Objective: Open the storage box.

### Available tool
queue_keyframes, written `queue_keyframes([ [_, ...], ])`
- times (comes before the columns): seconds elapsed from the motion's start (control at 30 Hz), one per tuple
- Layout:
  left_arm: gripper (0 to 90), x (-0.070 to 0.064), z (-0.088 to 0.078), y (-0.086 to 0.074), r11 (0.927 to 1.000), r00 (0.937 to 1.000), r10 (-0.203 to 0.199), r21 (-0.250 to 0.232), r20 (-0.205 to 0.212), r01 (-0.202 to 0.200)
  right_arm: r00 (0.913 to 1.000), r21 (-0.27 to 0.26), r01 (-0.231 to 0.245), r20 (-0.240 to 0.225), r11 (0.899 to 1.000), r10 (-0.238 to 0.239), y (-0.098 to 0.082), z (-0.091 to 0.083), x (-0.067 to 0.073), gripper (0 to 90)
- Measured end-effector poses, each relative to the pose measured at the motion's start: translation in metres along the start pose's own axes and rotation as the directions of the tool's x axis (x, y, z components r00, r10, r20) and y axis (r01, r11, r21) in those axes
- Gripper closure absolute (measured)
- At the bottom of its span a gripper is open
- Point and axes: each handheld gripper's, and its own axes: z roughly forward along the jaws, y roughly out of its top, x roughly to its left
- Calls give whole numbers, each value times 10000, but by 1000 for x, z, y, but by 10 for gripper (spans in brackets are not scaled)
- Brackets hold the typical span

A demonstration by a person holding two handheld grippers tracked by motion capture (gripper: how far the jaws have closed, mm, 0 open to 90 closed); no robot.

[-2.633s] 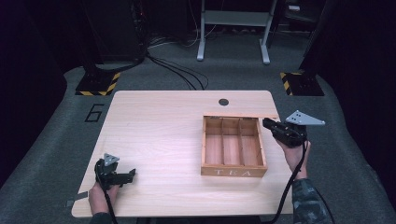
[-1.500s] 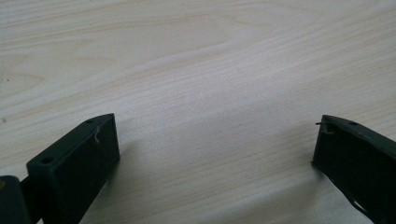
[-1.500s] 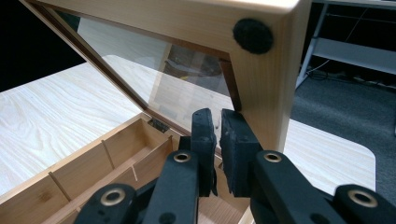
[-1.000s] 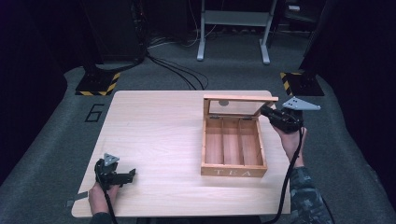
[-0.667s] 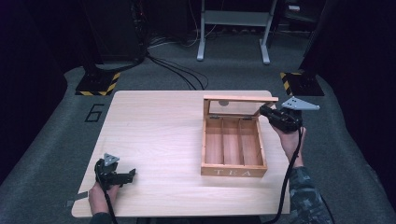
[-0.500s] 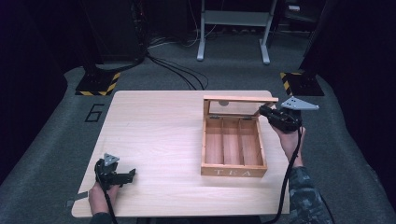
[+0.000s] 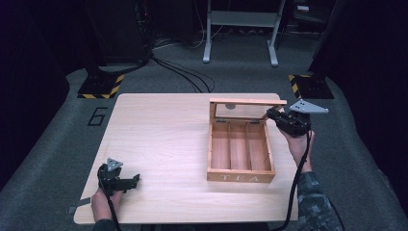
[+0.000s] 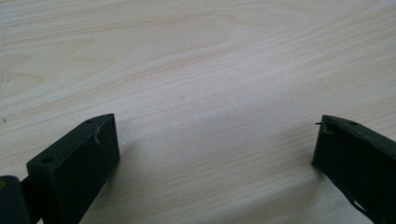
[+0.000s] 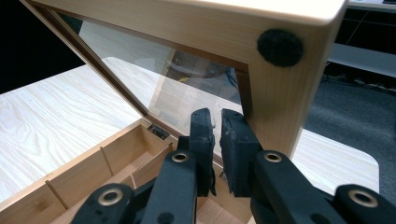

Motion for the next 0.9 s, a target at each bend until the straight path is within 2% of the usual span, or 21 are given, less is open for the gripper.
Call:
queue_keyframes([
  [0.9,3,0,0,0,10000,10000,3,1,-2,-3,9999,-42,85,56,10000,-84,1,1,0,814],
])
